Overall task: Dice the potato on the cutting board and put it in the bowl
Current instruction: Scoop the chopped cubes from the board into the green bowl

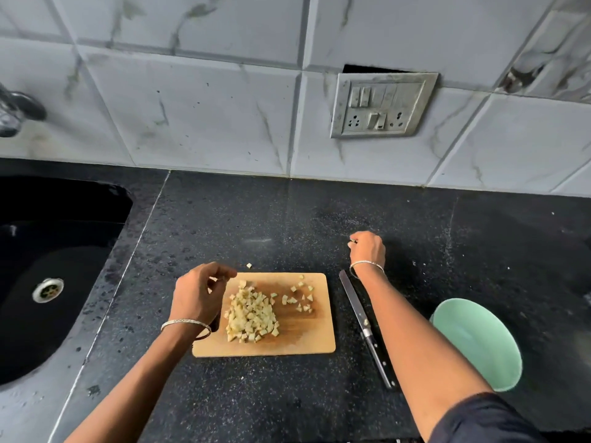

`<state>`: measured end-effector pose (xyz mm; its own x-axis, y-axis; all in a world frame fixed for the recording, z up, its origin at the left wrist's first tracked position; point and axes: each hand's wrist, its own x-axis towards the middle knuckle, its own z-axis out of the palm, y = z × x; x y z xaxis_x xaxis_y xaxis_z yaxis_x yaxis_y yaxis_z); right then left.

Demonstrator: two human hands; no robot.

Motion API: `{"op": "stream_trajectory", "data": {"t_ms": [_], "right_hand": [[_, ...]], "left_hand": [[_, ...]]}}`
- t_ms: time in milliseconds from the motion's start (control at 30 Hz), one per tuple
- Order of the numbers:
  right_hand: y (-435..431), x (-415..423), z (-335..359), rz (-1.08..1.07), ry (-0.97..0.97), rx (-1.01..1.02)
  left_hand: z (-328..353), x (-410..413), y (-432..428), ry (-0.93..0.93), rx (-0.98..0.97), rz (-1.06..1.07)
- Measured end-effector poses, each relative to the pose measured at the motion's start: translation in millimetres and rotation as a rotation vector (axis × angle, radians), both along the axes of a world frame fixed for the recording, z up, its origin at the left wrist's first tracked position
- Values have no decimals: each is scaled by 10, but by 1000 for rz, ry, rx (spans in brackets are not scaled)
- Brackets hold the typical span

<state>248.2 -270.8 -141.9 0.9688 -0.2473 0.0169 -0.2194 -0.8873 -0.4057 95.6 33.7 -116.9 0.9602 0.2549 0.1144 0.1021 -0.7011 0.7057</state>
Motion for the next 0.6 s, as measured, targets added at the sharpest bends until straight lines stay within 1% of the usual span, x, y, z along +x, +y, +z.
{"op": "stream_trajectory", "data": {"t_ms": [133,200,233,300,367,433,500,600], "right_hand": [[8,84,-96,81,-56,-277],[38,123,-78,125,-50,-317],[72,126,-40,129,-27,-297],[140,102,75,103,-16,-193],[278,-39,173,84,-54,-45],[492,-321,198,123,-83,69],[679,-670,163,205,-77,112],[766,-1020,52,317,-4,63]], "left_hand": [[-37,61,90,32,-7,35],[-40,92,115,63,6,31],[-49,106,123,80,7,27],[-59,134,112,116,-2,24],[-76,156,112,166,2,8],[-109,149,142,200,16,-9],[-132,119,192,215,19,0],[-160,76,271,249,68,2]]}}
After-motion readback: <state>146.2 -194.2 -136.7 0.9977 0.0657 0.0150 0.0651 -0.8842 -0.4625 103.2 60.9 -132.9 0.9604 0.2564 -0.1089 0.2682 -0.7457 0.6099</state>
